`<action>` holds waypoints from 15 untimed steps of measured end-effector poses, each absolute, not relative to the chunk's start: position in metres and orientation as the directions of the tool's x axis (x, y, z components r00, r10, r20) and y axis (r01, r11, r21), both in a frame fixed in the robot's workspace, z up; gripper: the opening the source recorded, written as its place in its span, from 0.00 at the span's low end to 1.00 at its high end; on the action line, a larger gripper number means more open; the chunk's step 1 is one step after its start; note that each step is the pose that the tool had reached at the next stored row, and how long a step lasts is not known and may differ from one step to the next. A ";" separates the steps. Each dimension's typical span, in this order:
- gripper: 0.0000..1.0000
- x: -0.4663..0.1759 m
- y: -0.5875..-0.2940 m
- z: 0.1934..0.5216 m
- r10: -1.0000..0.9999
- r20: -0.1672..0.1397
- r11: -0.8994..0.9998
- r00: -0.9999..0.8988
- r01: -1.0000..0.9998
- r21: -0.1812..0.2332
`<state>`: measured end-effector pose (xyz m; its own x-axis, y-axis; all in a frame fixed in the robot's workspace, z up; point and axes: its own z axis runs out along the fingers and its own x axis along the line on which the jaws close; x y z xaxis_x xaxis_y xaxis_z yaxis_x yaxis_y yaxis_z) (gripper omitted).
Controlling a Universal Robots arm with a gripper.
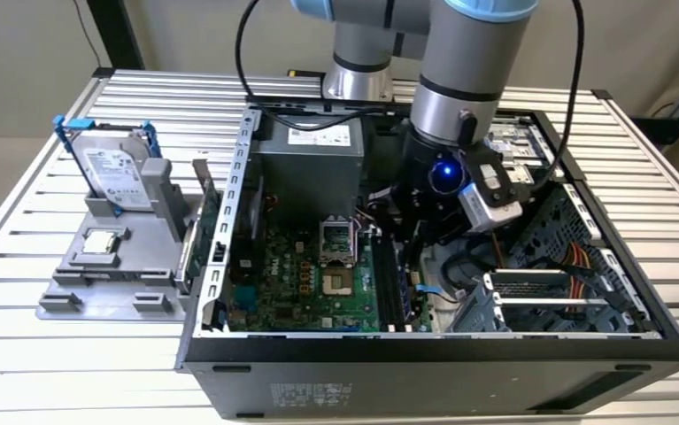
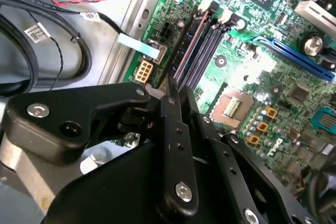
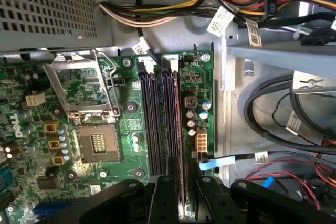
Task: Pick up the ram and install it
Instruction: 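Insert the ram into the slot, then press down the ram until it locks into place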
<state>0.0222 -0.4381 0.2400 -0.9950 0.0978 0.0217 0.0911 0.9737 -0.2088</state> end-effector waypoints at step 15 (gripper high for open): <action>1.00 0.022 -0.439 0.248 0.098 0.036 0.992 -0.995 0.095 -0.079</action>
<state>0.0222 -0.4385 0.2484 -0.9945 0.0979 0.0364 0.0948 0.9924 -0.0788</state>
